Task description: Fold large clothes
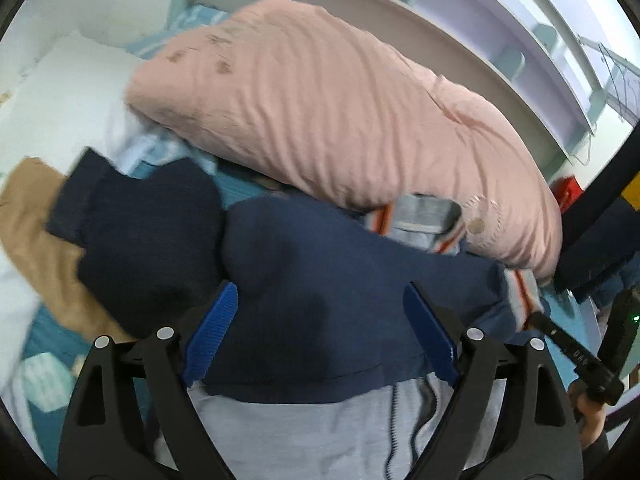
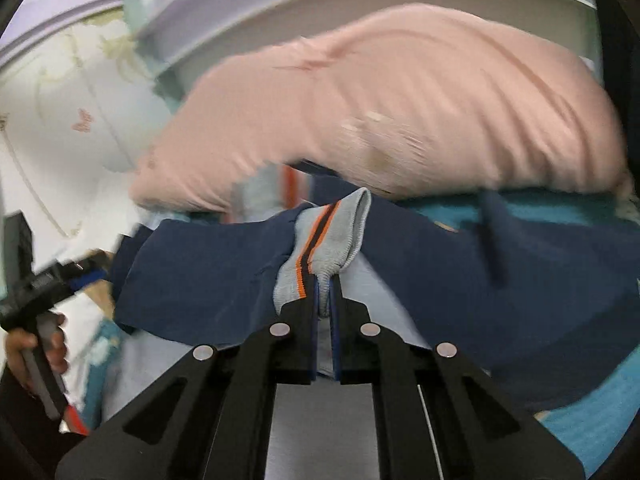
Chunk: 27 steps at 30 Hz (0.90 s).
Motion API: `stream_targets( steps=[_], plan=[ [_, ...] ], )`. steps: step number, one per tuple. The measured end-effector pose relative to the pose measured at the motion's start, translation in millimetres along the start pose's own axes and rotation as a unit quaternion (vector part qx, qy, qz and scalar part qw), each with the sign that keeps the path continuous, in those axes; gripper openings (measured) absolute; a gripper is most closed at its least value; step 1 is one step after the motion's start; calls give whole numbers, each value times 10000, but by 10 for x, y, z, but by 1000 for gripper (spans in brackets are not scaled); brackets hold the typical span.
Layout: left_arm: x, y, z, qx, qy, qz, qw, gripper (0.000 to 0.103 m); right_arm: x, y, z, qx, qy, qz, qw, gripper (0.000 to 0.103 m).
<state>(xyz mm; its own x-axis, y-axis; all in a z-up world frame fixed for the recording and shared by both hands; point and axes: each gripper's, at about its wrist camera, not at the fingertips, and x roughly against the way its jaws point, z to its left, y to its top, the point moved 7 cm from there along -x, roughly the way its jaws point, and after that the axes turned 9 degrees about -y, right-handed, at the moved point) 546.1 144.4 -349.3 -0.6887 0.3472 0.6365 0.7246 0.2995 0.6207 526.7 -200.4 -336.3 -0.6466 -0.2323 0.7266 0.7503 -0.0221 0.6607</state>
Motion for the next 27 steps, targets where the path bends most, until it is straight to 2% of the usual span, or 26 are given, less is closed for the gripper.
stream_targets(
  steps=[3,7,9,11,13,14,16,19,20,22,24,26,27],
  plan=[
    [-287,-66,-179,-51,-184,190,9996,85,-203,-174,-234,-10,-241,292,9993,5],
    [-631,-175,-310,-281,-182,396,9987,85,-407,-437,-538,-132,-352,693,9969,6],
    [-892,-301,-258,-427,11,720,9965,86,-525,-535,-586,-303,-360,928,9946,7],
    [-1169,-472,-55,-302,363,1191,9918,85,-523,-578,-644,-461,-207,879,9948,8],
    [-1314,-589,77,-121,372,1424,9890,86,-467,-584,-671,-573,-32,803,9951,10],
    [-1333,-606,61,-274,412,1419,9886,86,-430,-571,-674,-668,108,743,9949,15],
    [-1352,-619,-5,-509,536,1451,9867,89,-286,-545,-787,-983,392,571,9927,17],
    [-1282,-564,-115,-424,490,1346,9888,89,-39,-473,-1010,-1467,616,300,9868,19],
    [-1206,-512,-202,-416,440,1183,9911,89,31,-443,-1095,-1605,574,207,9851,33],
    [-1080,-428,-424,-651,386,886,9932,89,258,-336,-1393,-1944,292,-199,9803,50],
    [-1017,-409,-754,-892,102,732,9933,89,475,-250,-1840,-2463,26,-591,9674,50],
    [-1049,-488,-1123,-1107,-225,797,9904,89,543,-207,-2296,-2984,-277,-717,9513,50],
    [-1100,-542,-1286,-1202,-367,847,9884,89,567,-203,-2577,-3337,-391,-799,9385,50]
  ],
)
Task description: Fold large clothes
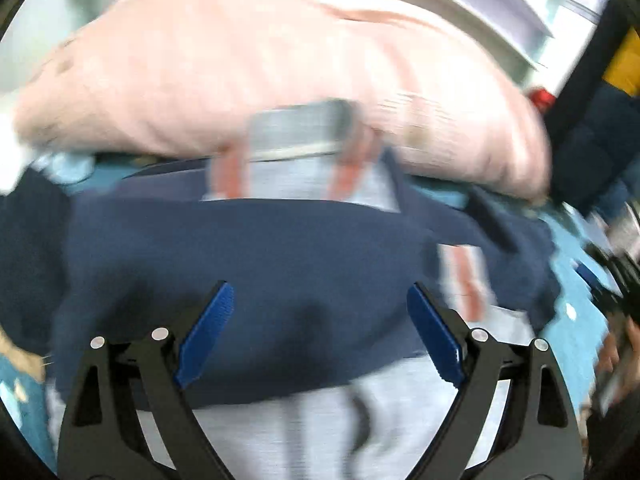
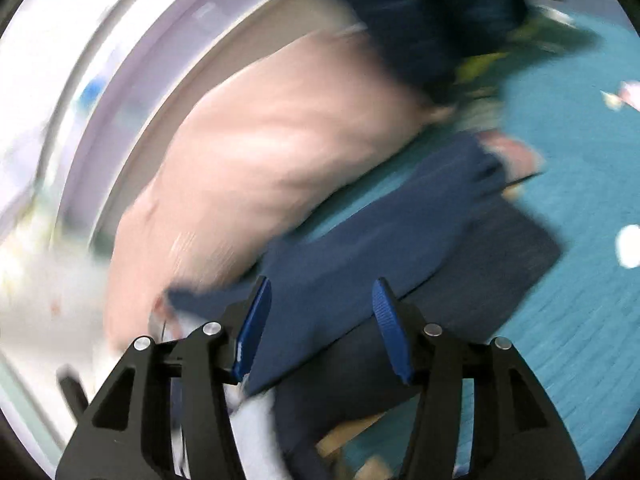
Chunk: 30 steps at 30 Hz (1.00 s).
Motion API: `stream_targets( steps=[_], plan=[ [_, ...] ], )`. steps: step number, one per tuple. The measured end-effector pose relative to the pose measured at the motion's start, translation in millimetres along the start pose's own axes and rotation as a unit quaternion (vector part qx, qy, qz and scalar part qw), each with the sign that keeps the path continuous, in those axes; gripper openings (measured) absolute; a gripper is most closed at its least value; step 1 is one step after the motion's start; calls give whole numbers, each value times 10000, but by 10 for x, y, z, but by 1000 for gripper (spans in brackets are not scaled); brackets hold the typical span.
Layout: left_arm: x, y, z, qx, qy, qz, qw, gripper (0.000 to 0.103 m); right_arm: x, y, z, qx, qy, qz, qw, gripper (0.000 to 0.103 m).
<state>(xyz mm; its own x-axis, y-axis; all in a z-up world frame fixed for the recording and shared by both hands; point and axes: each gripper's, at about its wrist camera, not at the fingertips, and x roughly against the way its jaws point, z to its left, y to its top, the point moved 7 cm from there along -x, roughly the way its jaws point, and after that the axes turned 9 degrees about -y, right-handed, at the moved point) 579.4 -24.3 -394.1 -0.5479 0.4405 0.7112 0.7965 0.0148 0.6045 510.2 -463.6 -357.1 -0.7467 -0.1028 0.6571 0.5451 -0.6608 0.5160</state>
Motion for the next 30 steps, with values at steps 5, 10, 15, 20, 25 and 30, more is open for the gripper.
stream_targets(
  steps=[5,10,15,20,25,30],
  plan=[
    [-497,-140,-565,-398,-219,383,9982,89,-231,574,-893,-1462,-264,-110,9888,52],
    [-886,-301,-809,-580,-88,658,9961,89,-492,768,-1234,-1907,-337,56,9811,52],
    [-1185,-346,-727,-462,165,919,9946,89,-776,762,-1564,-2414,-573,307,9682,52],
    [-1253,-328,-718,-505,178,955,9940,90,-970,771,-1679,-2918,-74,246,9561,41],
    [-1183,-334,-680,-484,33,921,9946,90,-730,941,-1447,-2044,52,-315,9784,8],
    [-808,-230,-567,239,-515,645,9963,90,-174,919,-766,-743,95,-899,9931,8]
  ],
)
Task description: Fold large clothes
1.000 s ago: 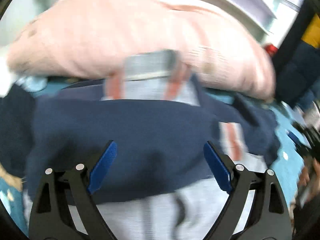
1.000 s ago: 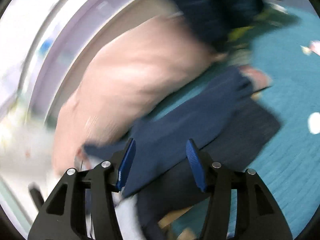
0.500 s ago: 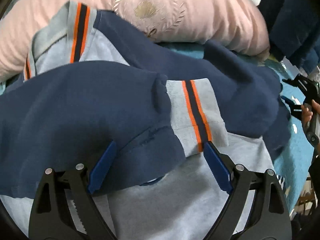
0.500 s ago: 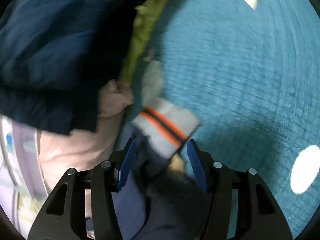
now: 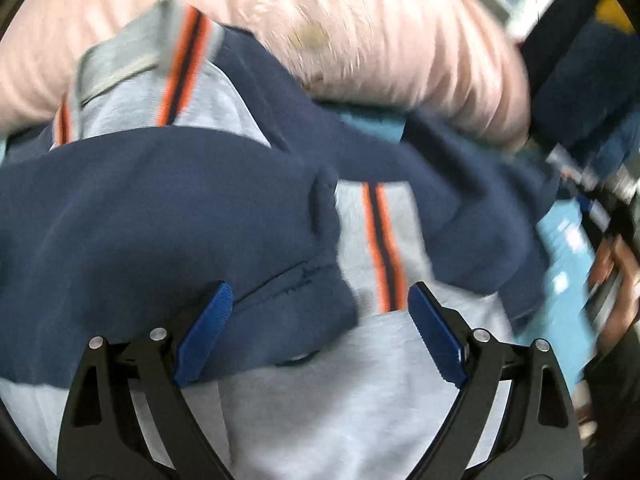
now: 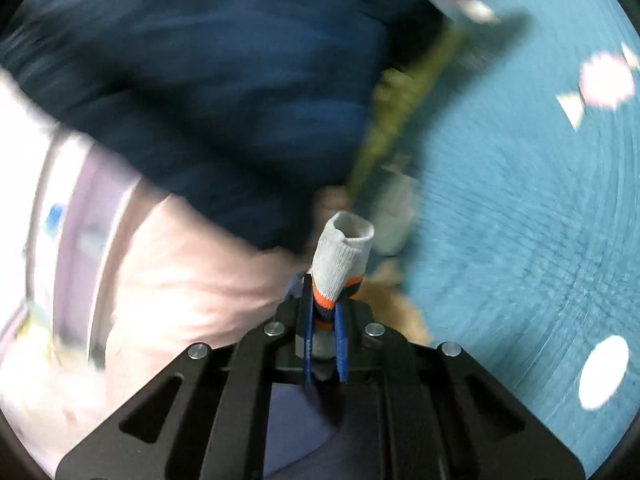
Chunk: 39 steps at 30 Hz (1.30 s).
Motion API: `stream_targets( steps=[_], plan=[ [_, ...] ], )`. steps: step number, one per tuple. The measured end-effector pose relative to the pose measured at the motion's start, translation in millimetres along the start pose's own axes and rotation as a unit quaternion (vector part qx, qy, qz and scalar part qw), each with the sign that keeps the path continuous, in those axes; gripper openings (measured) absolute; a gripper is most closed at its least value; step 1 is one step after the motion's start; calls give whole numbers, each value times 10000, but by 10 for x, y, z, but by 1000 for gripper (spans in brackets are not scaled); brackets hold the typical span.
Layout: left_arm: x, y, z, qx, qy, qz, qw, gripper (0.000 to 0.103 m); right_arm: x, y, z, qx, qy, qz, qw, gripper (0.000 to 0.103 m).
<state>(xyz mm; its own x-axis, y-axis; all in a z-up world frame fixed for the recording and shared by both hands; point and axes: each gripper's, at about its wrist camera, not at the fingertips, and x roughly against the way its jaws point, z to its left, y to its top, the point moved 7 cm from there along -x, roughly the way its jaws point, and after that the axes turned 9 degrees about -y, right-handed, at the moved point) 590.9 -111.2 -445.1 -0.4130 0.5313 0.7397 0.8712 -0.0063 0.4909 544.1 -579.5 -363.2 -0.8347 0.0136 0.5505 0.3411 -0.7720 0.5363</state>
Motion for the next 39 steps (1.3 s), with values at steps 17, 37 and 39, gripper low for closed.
stream_targets(
  steps=[17,37,39],
  plan=[
    [1881,-193,1923,1214,1146,-1012,9808,90,848,-2567,3473,3299,1711,827,9247,8],
    [2089,-302,2212,1333,1173,-1067,9783,90,126,-4277,3743,4077,1245,1781,8869,63],
    [2113,-214,2095,1251,1104,-1160,9791,90,266,-4041,3724,4048,1354,1588,8903,64]
  ],
)
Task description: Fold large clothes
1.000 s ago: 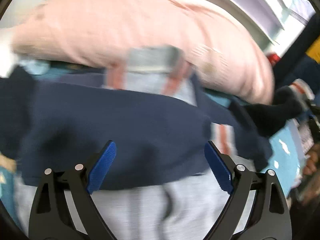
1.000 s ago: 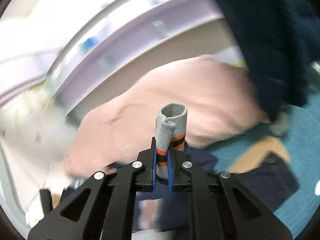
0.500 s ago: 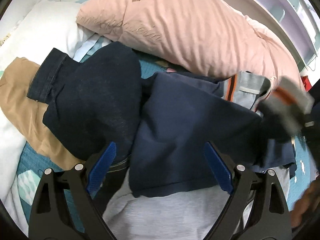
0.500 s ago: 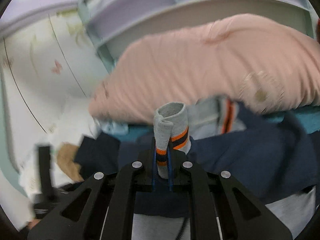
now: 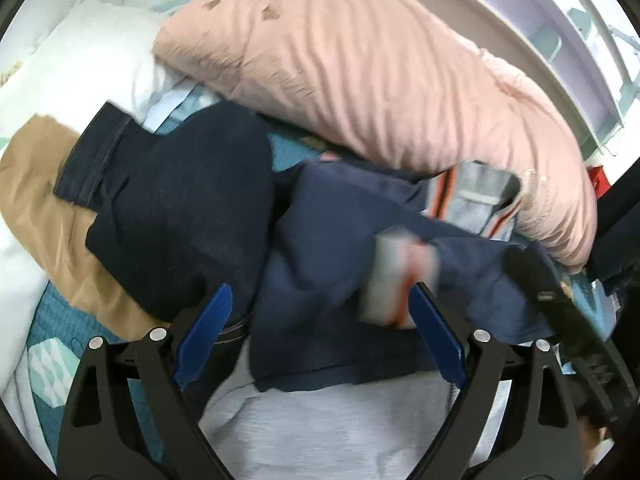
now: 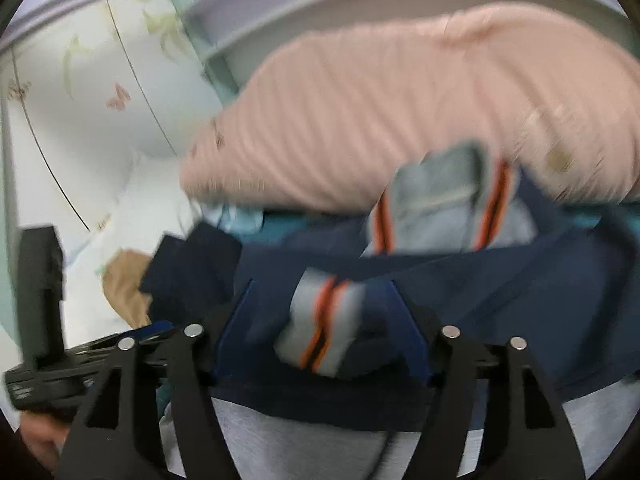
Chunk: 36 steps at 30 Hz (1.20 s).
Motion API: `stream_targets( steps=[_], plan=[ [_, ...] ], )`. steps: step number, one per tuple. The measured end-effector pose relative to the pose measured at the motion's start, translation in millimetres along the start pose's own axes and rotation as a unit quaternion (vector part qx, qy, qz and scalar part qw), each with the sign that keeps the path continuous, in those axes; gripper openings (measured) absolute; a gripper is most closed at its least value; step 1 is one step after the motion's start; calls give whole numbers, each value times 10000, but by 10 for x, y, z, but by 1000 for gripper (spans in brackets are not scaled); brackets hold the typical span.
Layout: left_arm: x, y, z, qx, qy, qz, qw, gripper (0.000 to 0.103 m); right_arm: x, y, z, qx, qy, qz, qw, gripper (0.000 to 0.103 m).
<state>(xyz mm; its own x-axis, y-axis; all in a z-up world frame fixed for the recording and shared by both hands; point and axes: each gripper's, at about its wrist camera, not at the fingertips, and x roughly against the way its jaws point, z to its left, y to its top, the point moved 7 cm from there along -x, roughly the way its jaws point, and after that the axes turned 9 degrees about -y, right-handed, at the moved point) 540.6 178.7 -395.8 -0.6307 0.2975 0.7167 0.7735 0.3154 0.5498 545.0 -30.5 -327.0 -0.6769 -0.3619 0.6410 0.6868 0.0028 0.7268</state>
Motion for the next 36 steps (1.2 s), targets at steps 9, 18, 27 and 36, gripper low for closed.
stream_targets(
  steps=[9,18,27,36],
  plan=[
    [-543,11,-984,-548,-936,309,9936,90,643,124,-1559,-387,-855,16,9956,46],
    [-1393,-145,-807,-413,-298,1074,9929,90,670,-118,-2221,-792,-790,397,9929,37],
    [-1421,-62,-647,-452,121,1016,9937,80,102,-739,-2394,-610,-877,1778,9783,16],
    [-1232,51,-678,-328,-473,1118,9921,85,228,-619,-2305,-590,-774,1566,9829,21]
  ],
)
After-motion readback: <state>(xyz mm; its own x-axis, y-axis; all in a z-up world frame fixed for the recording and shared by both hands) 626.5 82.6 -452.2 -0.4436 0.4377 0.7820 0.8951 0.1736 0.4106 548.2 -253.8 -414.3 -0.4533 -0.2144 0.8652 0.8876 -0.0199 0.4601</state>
